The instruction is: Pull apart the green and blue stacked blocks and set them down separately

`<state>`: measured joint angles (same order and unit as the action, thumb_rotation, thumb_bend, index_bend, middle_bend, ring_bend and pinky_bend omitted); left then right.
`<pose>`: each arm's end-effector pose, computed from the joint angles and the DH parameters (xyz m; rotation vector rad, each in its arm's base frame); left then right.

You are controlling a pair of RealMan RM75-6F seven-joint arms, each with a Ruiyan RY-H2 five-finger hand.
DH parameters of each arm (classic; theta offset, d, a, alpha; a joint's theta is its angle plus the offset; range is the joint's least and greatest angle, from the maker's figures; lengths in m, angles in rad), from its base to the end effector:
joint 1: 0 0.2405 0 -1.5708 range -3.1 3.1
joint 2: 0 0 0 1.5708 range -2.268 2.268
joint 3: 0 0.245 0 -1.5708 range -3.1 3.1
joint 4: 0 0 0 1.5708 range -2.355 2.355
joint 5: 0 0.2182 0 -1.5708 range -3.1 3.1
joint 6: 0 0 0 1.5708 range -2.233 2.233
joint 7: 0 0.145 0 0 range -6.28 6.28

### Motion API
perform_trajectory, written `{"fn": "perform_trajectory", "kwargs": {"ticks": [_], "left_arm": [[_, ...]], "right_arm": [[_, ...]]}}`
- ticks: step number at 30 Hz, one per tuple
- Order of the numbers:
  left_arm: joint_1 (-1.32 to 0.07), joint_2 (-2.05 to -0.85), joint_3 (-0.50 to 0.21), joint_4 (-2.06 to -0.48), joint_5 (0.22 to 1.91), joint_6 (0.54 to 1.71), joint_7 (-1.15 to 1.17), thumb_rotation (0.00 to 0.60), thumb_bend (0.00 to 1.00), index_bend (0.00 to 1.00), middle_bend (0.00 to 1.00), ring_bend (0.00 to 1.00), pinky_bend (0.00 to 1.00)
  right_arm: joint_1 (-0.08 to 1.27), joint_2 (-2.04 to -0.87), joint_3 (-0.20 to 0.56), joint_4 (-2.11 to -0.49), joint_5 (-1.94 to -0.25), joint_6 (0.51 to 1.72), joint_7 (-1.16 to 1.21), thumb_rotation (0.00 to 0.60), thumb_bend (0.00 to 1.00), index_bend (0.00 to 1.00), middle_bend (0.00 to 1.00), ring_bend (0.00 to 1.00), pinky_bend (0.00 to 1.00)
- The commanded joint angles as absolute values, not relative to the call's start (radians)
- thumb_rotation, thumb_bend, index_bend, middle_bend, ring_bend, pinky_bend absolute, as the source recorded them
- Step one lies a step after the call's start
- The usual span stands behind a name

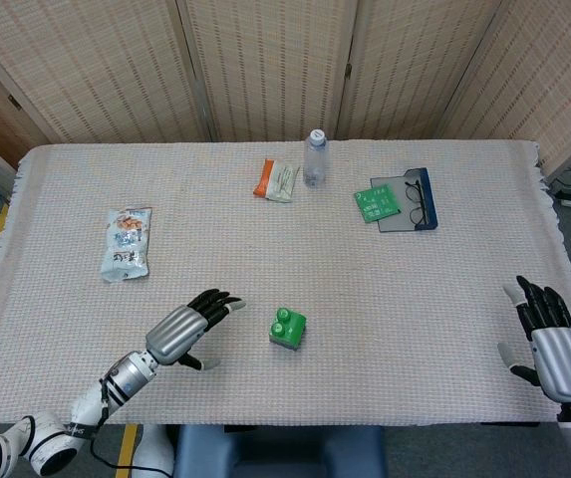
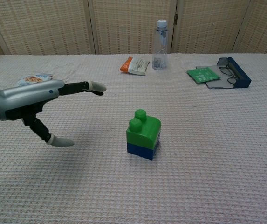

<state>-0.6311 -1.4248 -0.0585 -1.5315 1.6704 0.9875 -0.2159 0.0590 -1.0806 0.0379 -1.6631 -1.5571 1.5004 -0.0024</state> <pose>-0.1484 0.2789 -0.0116 -2.1258 -1.0921 -1.2115 -0.2943 -0.1708 0.1510 1.4157 -0.9013 0.9284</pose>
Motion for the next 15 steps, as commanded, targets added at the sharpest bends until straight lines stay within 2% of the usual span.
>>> {"fn": "perform_trajectory", "kwargs": {"ticks": [1, 9, 15], "left_arm": [[-0.665, -1.442, -0.085, -1.548, 1.614, 0.933, -0.127, 0.6, 0.25, 0.0, 0.13, 0.0, 0.0], [-0.713, -1.517, -0.116, -1.561, 1.527, 0.89, 0.15, 0.6, 0.25, 0.05, 0.13, 0.0, 0.0], [-0.75, -1.565, -0.133, -1.552, 1.477, 0.864, 0.244, 0.6, 0.25, 0.08, 0.13, 0.0, 0.0]], "right_arm": [[0.061, -1.078, 0.036, -1.662, -1.554, 1.492, 0.005, 0.6, 0.41, 0.0, 0.0, 0.0, 0.0], [0.072, -1.068, 0.04, -1.657, -1.537, 1.467, 0.036, 0.6, 0.41, 0.0, 0.0, 0.0, 0.0], [0.078, -1.067, 0.041, -1.649, -1.524, 1.448, 0.049, 0.6, 0.41, 0.0, 0.0, 0.0, 0.0]]}}
